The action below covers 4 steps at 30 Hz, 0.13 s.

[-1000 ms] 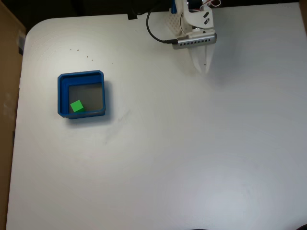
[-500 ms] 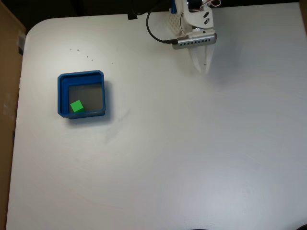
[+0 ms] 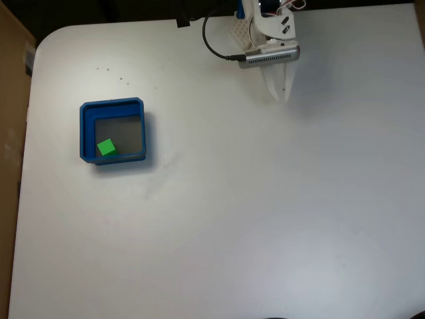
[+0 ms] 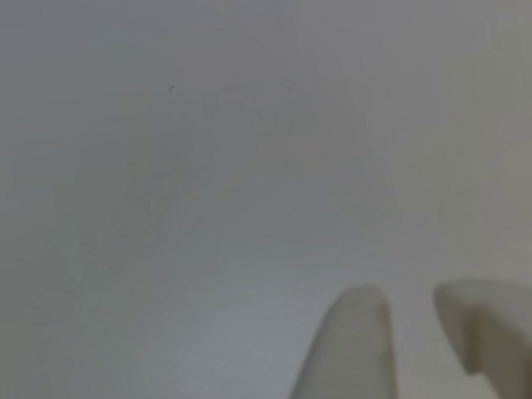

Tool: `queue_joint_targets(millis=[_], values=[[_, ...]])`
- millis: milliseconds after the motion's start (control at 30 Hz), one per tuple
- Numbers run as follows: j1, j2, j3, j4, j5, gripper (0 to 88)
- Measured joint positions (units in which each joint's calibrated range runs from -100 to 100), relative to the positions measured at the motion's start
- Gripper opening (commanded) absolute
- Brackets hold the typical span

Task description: Pick up green cube and drop it in the blue box

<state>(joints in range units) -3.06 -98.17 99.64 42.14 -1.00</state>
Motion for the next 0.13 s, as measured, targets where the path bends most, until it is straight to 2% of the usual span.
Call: queue_joint_targets(millis=[133], values=[[0.00,0.00,0.00,0.00,0.00,0.5]])
